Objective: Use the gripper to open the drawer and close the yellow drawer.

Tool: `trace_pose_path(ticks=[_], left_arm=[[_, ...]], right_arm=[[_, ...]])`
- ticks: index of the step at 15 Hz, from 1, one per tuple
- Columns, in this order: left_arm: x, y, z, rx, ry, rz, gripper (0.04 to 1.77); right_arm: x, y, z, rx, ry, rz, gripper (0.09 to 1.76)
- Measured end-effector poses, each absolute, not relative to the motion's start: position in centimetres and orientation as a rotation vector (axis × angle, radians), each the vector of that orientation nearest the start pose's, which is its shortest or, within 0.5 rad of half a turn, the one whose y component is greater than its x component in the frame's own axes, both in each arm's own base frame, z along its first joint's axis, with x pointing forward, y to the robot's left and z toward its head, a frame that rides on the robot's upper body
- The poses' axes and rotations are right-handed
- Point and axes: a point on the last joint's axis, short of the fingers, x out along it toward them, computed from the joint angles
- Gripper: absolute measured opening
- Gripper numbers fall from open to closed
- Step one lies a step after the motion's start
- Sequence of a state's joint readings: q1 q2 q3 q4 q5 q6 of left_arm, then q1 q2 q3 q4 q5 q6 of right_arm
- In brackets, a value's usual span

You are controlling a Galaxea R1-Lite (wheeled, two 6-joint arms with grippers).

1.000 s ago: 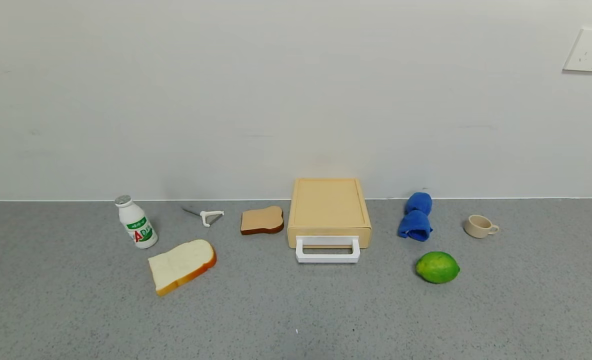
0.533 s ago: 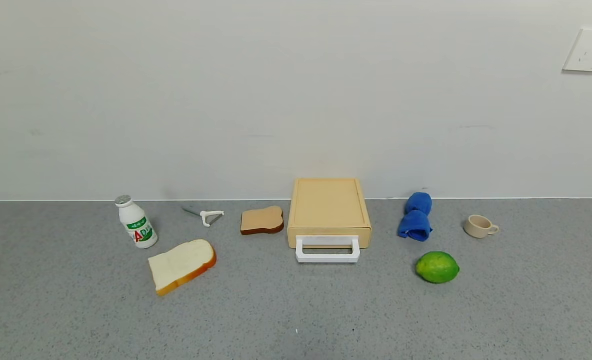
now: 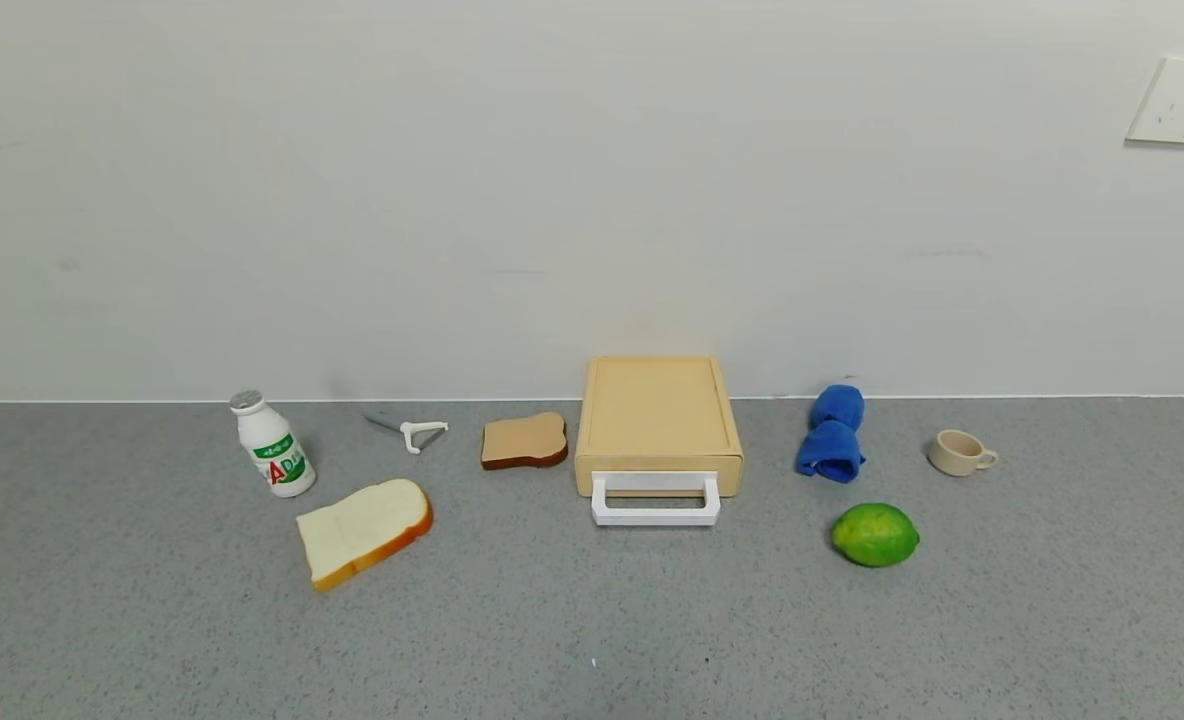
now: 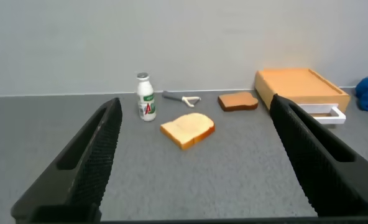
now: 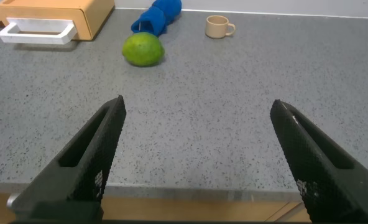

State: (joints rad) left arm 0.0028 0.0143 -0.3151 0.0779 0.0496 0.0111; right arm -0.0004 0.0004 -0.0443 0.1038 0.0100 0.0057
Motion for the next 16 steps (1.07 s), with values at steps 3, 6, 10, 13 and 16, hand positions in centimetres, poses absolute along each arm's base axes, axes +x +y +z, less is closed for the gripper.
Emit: trace_pose_path(ticks=[3, 6, 10, 13, 16], left_arm=[[-3.4, 0.0, 11.4, 0.035, -0.179, 0.027, 1.72], [-2.5, 0.0, 8.7, 0.062, -0.073, 0.015, 1.72], [-2.3, 0.0, 7.6, 0.051, -0.002, 0.005, 1.72], [-2.3, 0.0, 7.6, 0.009, -0.001, 0.01, 1.72], [-2.3, 0.0, 7.6, 0.008, -0.001, 0.01, 1.72]], right_arm=[[-2.6, 0.0, 7.7, 0.006, 0.06, 0.009, 1.71], [-2.6, 0.0, 7.7, 0.006, 0.06, 0.009, 1.71], [-2.6, 0.0, 7.7, 0.006, 0.06, 0.009, 1.71], [-2.6, 0.0, 7.7, 0.006, 0.06, 0.009, 1.71], [-2.6, 0.0, 7.7, 0.006, 0.06, 0.01, 1.71]])
